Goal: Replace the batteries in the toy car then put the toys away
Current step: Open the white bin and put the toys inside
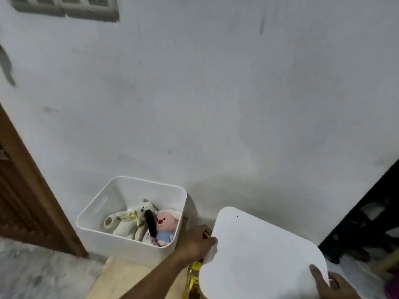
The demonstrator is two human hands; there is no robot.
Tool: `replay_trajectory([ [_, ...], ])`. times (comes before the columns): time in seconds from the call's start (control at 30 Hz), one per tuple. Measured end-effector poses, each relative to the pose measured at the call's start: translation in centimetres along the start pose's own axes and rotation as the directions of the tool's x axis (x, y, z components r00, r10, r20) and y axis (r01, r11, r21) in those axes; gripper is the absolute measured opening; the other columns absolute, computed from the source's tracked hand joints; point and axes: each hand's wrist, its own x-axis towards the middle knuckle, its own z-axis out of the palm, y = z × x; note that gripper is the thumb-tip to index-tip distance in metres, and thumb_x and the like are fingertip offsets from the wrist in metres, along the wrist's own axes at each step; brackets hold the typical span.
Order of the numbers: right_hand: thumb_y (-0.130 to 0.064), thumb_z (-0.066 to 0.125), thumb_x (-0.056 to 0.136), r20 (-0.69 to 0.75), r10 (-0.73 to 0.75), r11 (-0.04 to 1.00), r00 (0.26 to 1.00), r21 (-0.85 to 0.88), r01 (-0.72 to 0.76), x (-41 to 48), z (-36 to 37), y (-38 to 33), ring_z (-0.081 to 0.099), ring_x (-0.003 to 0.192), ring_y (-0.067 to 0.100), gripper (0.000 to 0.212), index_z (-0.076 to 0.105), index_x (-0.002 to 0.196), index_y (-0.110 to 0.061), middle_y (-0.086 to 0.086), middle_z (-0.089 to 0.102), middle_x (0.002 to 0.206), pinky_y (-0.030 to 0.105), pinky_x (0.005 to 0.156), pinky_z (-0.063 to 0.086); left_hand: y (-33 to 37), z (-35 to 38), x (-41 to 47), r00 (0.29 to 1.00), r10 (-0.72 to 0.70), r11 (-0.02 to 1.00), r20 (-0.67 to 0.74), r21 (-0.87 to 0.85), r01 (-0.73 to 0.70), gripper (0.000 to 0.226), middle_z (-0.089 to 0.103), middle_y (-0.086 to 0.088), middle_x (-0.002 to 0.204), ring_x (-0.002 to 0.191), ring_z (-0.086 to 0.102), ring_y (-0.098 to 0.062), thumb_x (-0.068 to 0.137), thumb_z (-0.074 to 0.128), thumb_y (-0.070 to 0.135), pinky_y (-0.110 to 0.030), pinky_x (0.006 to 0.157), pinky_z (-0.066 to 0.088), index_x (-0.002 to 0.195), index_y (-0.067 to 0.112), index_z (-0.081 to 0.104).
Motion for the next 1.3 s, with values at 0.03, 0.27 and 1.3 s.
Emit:
replay_trajectory([
  [0.03, -0.040, 0.078, 0.081, -0.024, 0.019, 0.998, 1.000, -0.053, -0.020, -1.7, 2.0, -2.0, 0.056, 0.073, 0.029, 0.043, 0.068, 0.083, 0.001, 0.012, 0.060, 0.068, 0.037, 0.073, 0.043, 0.4, -2.1, -0.3, 0.999, 0.021, 1.000, -0.030, -0.010, -0.021, 0.015, 0.064, 0.008, 0.074, 0.073, 0.063, -0.009, 0.080, 0.067, 0.035, -0.027, 0.069, 0.054, 0.078, 0.021, 0.062],
  [0.27, -0.038, 0.080, 0.077, 0.094, -0.075, 0.997, 0.993, 0.010, 0.075, -5.2, 10.6, -10.9, 0.062, 0.090, 0.027, 0.031, 0.069, 0.088, -0.011, 0.009, 0.068, 0.080, 0.039, 0.095, 0.045, -0.8, -17.0, -1.0, 0.964, 0.014, 0.992, -0.267, 0.123, 0.020, 0.020, 0.068, 0.006, 0.092, 0.092, 0.065, -0.017, 0.088, 0.064, 0.031, -0.029, 0.078, 0.050, 0.105, 0.022, 0.071],
  [1.3, -0.043, 0.068, 0.086, 0.486, -0.161, 0.927, 0.859, -0.225, 0.301, -11.6, 31.3, -18.2, 0.065, 0.086, 0.022, 0.037, 0.068, 0.104, -0.011, 0.003, 0.069, 0.098, 0.029, 0.072, 0.049, -15.8, -33.8, 6.7, 0.913, -0.154, 0.943, -0.378, 0.218, 0.250, 0.025, 0.069, -0.003, 0.106, 0.102, 0.062, -0.024, 0.091, 0.052, 0.015, -0.034, 0.087, 0.051, 0.107, 0.013, 0.072],
])
